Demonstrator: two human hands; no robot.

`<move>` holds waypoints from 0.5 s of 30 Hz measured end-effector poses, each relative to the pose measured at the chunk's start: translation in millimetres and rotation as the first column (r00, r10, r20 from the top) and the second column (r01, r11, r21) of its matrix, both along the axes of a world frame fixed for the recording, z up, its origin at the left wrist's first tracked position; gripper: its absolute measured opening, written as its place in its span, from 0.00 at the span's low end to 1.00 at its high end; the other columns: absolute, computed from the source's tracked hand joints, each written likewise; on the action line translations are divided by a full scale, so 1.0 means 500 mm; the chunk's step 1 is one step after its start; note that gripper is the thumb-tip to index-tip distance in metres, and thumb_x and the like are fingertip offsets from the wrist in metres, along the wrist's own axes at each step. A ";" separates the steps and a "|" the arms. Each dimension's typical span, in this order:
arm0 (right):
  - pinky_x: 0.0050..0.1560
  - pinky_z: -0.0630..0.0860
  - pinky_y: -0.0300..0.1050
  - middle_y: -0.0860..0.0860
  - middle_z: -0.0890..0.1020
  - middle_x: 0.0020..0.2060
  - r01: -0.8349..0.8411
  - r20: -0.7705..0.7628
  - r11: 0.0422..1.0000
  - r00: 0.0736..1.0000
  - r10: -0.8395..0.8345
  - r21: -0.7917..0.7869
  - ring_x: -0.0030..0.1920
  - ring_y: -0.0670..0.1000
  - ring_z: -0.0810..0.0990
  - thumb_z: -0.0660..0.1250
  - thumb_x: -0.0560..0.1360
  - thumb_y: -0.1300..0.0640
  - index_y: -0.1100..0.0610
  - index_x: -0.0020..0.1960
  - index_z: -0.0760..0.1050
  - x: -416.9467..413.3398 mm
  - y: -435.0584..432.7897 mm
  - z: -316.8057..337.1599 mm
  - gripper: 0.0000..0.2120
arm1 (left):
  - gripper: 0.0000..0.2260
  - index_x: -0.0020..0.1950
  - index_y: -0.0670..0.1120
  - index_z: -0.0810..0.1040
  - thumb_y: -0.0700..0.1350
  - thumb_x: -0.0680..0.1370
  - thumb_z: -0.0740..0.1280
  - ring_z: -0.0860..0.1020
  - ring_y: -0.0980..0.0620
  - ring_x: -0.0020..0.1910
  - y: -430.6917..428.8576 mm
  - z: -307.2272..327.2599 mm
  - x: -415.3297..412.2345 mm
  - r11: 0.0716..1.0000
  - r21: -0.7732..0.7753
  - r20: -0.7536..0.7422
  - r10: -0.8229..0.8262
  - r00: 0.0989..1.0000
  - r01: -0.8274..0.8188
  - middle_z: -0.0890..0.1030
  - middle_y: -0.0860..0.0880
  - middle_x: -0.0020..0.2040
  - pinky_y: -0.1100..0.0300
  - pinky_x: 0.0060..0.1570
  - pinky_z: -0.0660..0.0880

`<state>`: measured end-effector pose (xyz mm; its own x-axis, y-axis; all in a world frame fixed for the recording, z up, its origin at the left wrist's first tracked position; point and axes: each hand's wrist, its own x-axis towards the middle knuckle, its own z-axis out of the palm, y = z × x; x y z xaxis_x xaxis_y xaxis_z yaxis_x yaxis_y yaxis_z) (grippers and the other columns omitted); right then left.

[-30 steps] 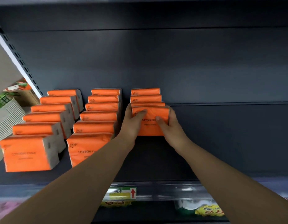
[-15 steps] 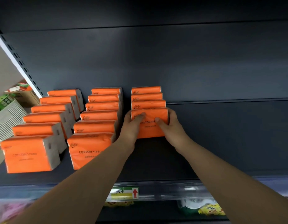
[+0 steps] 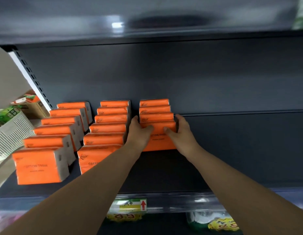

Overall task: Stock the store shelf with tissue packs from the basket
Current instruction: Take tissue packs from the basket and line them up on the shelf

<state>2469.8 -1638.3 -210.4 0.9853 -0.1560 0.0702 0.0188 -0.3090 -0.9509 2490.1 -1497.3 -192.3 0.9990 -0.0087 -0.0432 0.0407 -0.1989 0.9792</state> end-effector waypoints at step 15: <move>0.75 0.37 0.51 0.53 0.44 0.77 0.077 0.134 0.744 0.991 0.017 -0.663 0.77 0.53 0.39 0.60 0.78 0.50 0.50 0.77 0.46 -0.108 0.028 0.097 0.33 | 0.32 0.79 0.47 0.51 0.53 0.79 0.60 0.45 0.47 0.79 0.049 0.092 -0.109 0.554 0.828 0.298 -0.307 0.904 -0.085 0.51 0.46 0.80 0.47 0.77 0.45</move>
